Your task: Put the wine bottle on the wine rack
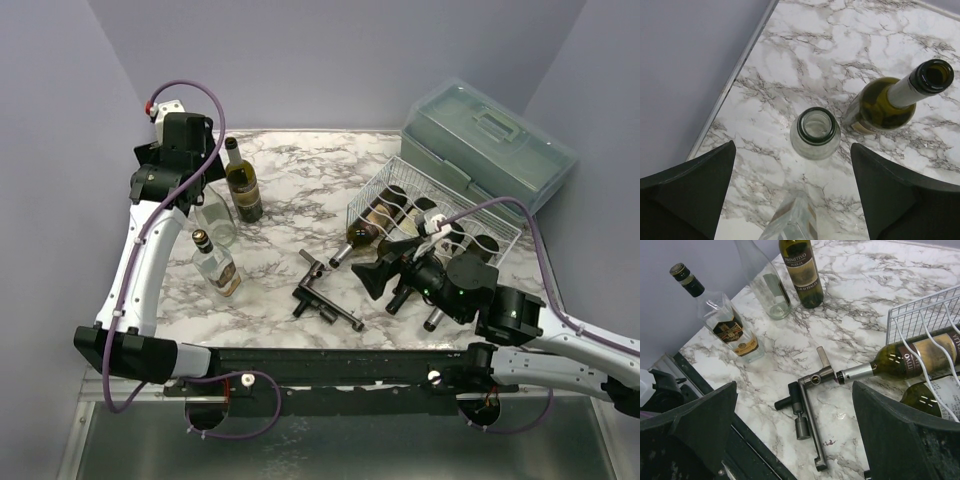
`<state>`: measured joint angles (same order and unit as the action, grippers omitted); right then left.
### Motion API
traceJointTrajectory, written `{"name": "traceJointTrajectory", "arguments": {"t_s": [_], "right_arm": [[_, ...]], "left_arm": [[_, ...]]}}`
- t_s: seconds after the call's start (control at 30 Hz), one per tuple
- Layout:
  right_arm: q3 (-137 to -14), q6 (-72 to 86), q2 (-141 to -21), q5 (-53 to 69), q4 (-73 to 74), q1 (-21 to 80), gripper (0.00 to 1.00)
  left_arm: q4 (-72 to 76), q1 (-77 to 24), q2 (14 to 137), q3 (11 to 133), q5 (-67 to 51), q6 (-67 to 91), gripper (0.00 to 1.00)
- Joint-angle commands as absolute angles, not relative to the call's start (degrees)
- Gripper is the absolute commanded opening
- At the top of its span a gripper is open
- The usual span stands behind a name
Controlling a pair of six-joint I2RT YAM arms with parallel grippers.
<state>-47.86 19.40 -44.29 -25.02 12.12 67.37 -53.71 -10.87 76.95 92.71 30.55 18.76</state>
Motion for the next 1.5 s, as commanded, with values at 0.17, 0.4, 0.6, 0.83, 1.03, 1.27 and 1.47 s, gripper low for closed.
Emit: {"name": "traceJointTrajectory", "arguments": {"t_s": [0.17, 0.4, 0.6, 0.83, 1.03, 1.27, 1.47], "right_arm": [[-45.7, 16.5, -41.2, -26.4, 10.5, 67.3, 1.00], [-46.9, 18.3, -43.5, -25.8, 13.3, 67.4, 1.00], [-46.1, 20.1, -43.7, -24.4, 12.2, 67.4, 1.00], [-47.2, 20.2, -46.7, -26.2, 13.2, 67.3, 1.00], [-49.4, 22.2, -49.0, -30.4, 15.8, 67.3, 1.00], [-50.5, 22.6, -49.6, -29.8, 13.4, 67.3, 1.00], [-57.3, 17.8, -56.9, -27.5, 11.8, 67.1, 1.00]], "left_arm": [[-42.3, -5.5, 80.7, 87.9, 21.5, 15.5, 0.89], [-40.3, -5.4, 82.2, 86.5, 20.1, 14.1, 0.71], [-40.1, -5.4, 80.9, 84.5, 18.9, 13.7, 0.56], [-40.3, -5.4, 79.1, 85.6, 14.5, 13.0, 0.27], [-40.3, -5.4, 77.6, 88.9, 9.5, 13.1, 0.04], [-40.7, -5.5, 76.7, 92.4, 0.2, 15.5, 0.00], [-41.7, -5.7, 76.1, 96.6, -7.8, 19.2, 0.00]]}}
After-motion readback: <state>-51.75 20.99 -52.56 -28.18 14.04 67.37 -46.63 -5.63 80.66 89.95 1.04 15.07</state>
